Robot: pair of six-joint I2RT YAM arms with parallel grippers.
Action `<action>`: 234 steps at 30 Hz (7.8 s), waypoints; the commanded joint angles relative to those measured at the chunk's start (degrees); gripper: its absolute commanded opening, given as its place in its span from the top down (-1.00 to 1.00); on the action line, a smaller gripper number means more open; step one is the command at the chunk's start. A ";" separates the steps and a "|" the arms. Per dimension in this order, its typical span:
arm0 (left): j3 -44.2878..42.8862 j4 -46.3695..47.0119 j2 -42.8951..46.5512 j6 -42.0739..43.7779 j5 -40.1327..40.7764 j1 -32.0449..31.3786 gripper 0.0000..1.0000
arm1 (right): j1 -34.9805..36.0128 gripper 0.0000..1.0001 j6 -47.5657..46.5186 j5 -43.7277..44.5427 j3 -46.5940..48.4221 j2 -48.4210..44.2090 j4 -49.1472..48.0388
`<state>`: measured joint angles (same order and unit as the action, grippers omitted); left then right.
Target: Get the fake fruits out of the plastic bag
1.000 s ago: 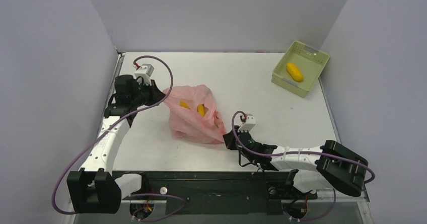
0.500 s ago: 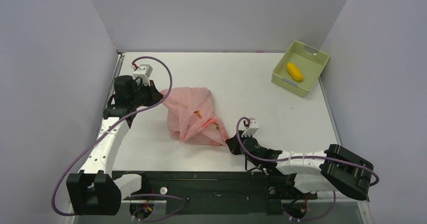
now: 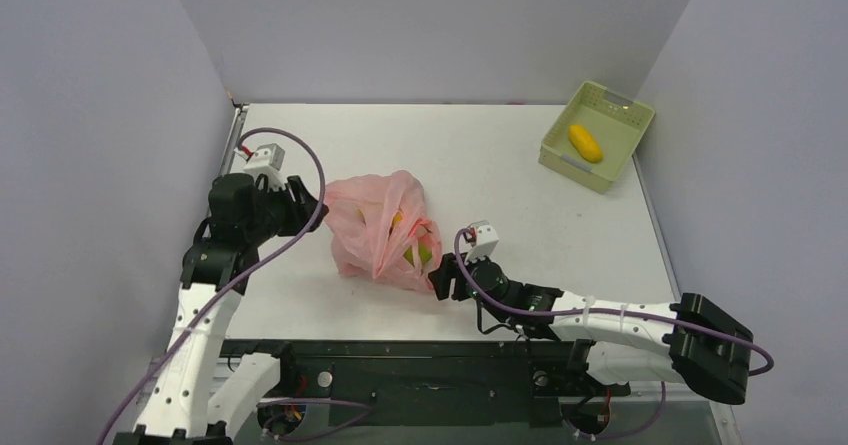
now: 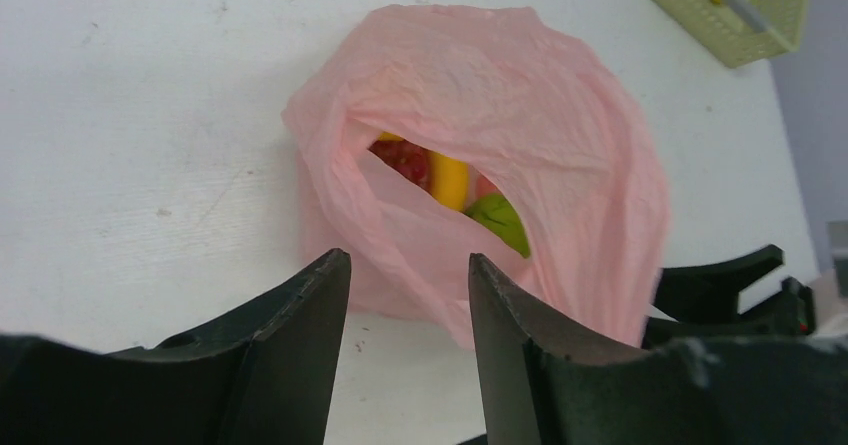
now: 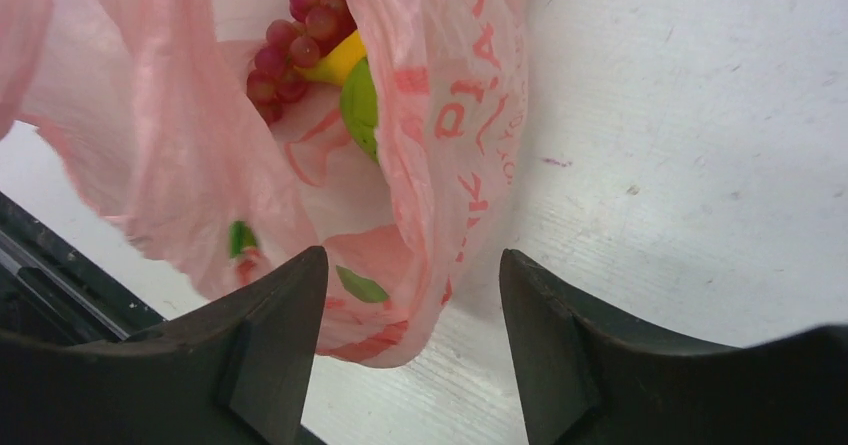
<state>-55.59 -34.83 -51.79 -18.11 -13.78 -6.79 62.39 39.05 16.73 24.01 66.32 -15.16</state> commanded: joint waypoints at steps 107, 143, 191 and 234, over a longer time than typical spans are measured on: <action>35.31 37.58 28.98 -39.24 -11.39 -8.41 1.00 | -33.07 1.00 -23.54 -17.18 63.98 47.20 24.71; 7.29 -6.38 21.92 -21.29 -10.37 -7.38 0.13 | -17.41 -0.75 -13.62 -51.77 42.92 24.33 6.88; 20.07 4.85 15.23 -24.81 -13.83 -1.89 0.17 | 19.08 0.60 -35.86 0.46 24.89 17.08 7.89; 5.96 -11.86 -1.39 -22.50 15.19 -28.28 1.00 | -4.94 0.34 -12.31 -28.56 18.57 14.61 -5.59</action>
<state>-46.09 -40.18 -54.43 -40.27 -0.21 -34.85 57.71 26.35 -6.66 39.29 78.08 -13.39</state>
